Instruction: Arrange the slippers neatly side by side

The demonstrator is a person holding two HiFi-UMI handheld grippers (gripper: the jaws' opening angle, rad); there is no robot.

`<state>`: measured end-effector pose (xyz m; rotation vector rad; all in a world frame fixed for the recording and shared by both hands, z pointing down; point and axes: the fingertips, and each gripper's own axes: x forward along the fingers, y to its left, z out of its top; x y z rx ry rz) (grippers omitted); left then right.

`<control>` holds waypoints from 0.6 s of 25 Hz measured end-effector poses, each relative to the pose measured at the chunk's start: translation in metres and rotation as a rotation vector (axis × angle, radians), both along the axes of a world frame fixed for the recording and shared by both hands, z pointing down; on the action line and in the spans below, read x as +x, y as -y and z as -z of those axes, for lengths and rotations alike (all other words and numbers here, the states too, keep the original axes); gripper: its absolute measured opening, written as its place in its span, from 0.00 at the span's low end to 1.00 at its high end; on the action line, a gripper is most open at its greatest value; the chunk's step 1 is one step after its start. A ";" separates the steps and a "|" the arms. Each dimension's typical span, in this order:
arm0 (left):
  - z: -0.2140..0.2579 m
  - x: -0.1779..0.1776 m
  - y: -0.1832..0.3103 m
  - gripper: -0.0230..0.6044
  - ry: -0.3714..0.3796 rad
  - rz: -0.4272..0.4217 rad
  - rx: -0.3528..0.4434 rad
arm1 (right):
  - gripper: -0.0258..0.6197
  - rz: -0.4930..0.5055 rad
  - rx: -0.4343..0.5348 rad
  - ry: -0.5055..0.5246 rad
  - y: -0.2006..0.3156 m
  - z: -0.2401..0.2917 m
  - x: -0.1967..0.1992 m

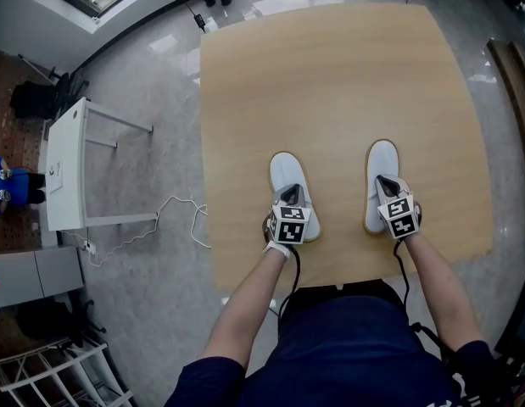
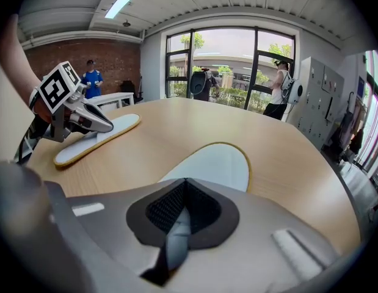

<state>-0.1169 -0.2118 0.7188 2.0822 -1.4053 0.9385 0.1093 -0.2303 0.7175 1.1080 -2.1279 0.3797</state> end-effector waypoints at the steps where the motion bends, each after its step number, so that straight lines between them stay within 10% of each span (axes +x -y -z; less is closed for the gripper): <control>1: 0.000 0.003 -0.006 0.04 -0.007 -0.002 -0.003 | 0.06 0.001 -0.002 0.001 -0.003 0.000 -0.002; 15: 0.000 0.026 -0.049 0.04 -0.044 -0.029 -0.012 | 0.06 0.077 -0.006 -0.002 -0.035 0.004 -0.025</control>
